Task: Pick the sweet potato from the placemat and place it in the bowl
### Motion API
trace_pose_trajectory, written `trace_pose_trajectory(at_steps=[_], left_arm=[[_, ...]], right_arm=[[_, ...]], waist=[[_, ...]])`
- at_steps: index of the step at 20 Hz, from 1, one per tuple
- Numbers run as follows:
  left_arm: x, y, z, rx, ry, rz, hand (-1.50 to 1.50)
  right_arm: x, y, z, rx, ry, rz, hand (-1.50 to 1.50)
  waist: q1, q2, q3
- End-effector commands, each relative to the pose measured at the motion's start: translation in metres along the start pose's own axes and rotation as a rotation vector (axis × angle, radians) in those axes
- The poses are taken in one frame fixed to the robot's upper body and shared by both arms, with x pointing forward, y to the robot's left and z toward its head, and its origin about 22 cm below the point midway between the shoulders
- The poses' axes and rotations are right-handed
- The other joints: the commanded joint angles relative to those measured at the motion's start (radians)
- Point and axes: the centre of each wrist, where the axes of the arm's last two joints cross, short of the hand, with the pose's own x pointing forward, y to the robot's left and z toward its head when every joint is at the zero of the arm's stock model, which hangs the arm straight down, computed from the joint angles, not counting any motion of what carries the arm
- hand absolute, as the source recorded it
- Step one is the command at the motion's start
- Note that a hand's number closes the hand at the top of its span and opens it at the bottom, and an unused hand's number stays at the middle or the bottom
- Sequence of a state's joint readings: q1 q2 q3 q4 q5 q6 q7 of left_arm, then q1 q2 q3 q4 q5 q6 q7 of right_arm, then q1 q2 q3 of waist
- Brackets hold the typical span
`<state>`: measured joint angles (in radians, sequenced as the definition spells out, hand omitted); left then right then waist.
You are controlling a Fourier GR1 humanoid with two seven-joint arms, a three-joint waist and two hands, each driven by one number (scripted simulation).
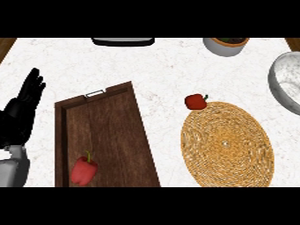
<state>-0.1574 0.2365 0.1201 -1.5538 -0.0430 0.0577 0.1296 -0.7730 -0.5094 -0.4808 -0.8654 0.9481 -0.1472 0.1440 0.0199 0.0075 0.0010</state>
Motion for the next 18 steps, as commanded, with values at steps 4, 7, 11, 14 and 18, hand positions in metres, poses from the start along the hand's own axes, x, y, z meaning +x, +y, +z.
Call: trace_pose_trajectory(at_steps=[4, 7, 11, 14, 18], left_arm=[[0.026, 0.008, -0.016, -0.021, -0.018, -0.006, 0.00], [0.004, 0.001, -0.012, -0.018, -0.009, 0.004, 0.00], [0.008, -0.007, -0.010, -0.022, -0.007, 0.006, 0.00], [0.019, -0.003, -0.012, -0.019, -0.024, 0.021, 0.00], [0.004, 0.000, -0.003, -0.011, 0.011, 0.008, 0.00]], right_arm=[[-0.045, 0.006, -0.017, 0.004, 0.004, 0.003, 1.50], [-0.087, 0.007, -0.006, 0.196, 0.252, 0.195, 1.50], [-0.100, 0.004, -0.008, 0.271, 0.245, 0.064, -1.50], [-0.113, 0.005, -0.003, 0.292, 0.183, 0.010, -1.50], [-0.123, -0.015, -0.007, 0.168, 0.149, -0.294, -1.50]], waist=[[0.016, 0.006, 0.001], [0.018, 0.014, 0.001], [0.019, 0.008, 0.002], [0.027, 0.011, 0.004], [0.008, 0.006, 0.006]])
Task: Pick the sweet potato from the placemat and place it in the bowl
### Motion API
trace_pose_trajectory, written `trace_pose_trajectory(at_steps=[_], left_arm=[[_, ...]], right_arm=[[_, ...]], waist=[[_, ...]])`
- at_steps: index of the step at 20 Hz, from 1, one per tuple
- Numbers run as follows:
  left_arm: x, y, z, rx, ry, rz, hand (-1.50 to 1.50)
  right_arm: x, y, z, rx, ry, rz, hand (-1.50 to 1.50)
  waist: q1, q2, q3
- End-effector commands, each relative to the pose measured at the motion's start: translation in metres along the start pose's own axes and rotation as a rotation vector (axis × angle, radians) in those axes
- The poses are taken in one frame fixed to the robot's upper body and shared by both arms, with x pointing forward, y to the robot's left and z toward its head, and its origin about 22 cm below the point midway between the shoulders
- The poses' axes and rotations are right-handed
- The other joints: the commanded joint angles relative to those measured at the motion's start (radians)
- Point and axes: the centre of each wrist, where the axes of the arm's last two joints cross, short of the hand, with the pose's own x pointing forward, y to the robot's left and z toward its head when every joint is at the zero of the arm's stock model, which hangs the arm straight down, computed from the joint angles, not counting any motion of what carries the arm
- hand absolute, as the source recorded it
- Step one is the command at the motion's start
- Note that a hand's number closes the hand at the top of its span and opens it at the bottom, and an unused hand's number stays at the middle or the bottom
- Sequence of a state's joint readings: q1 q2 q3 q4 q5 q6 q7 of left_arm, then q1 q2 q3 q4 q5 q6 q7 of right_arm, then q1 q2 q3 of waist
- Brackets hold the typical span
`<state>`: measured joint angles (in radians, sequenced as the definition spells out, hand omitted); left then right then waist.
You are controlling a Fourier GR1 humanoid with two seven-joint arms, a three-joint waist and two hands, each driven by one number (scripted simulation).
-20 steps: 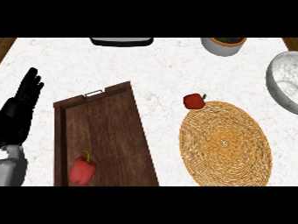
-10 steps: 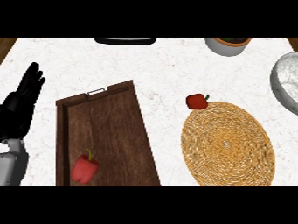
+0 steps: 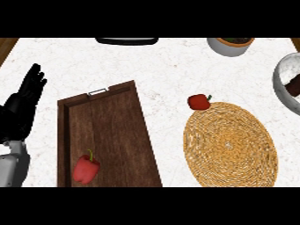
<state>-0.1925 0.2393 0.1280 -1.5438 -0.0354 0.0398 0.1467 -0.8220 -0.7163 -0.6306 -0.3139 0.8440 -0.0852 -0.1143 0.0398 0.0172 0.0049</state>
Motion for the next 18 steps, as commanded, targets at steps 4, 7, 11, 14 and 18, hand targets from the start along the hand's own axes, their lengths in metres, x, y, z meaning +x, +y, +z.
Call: trace_pose_trajectory(at_steps=[4, 7, 11, 14, 18], left_arm=[[0.004, 0.004, 0.003, 0.018, 0.015, 0.010, 0.00], [-0.005, 0.003, 0.013, 0.011, 0.018, -0.009, 0.00], [-0.002, -0.002, 0.002, 0.024, 0.013, 0.004, 0.00], [-0.009, 0.020, 0.007, 0.044, 0.021, -0.001, 0.00], [-0.003, -0.006, 0.017, 0.035, 0.016, 0.006, 0.00]], right_arm=[[-0.009, -0.035, -0.002, -0.209, -0.096, -0.516, -1.50], [-0.028, -0.039, 0.003, -0.241, -0.107, -0.699, -1.50], [-0.092, -0.072, 0.026, -0.214, -0.089, -0.717, -1.50], [-0.129, -0.087, 0.045, -0.185, -0.048, -0.726, -1.50], [-0.160, -0.125, 0.068, -0.159, -0.088, -0.764, -1.50]], waist=[[-0.022, -0.009, 0.002], [-0.032, -0.014, 0.000], [-0.036, -0.006, 0.000], [-0.030, -0.006, 0.000], [-0.033, -0.012, 0.000]])
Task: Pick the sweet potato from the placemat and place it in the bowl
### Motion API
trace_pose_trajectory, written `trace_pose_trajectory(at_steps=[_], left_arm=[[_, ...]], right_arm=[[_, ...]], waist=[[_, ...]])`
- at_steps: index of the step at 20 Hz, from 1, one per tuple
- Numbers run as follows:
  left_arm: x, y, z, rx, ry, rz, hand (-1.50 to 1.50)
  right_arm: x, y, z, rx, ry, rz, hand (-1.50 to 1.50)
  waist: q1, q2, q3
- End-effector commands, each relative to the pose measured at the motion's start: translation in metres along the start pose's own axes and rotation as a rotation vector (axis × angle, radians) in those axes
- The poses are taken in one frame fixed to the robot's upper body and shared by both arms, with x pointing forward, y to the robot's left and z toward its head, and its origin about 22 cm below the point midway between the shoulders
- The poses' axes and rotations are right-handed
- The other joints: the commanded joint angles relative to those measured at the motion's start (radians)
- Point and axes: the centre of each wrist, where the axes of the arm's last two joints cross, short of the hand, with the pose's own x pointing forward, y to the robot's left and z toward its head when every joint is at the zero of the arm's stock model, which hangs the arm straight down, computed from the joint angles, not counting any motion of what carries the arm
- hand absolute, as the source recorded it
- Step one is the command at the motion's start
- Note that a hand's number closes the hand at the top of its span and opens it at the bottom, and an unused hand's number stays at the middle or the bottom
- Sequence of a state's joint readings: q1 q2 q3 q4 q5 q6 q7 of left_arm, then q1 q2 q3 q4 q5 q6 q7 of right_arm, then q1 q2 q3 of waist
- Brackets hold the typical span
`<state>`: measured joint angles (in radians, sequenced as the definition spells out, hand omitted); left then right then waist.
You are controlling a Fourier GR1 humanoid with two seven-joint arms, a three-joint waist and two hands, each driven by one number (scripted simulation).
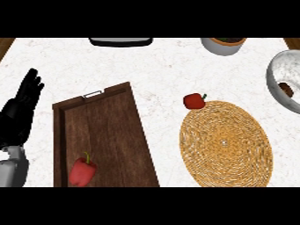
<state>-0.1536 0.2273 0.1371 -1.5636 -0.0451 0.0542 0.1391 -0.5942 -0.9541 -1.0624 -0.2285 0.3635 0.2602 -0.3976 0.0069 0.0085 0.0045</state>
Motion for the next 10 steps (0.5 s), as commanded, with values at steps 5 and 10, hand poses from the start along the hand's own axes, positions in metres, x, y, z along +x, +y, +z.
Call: trace_pose_trajectory(at_steps=[5, 10], left_arm=[[-0.006, -0.008, -0.004, -0.003, -0.008, -0.011, 0.00], [0.008, 0.000, -0.002, 0.004, 0.010, 0.002, 0.00]], right_arm=[[-0.007, -0.084, 0.040, 0.099, -0.031, -0.127, -1.50], [-0.015, -0.092, 0.049, 0.088, -0.077, -0.162, -1.50]], waist=[[-0.018, -0.001, 0.001], [0.000, -0.003, 0.001]])
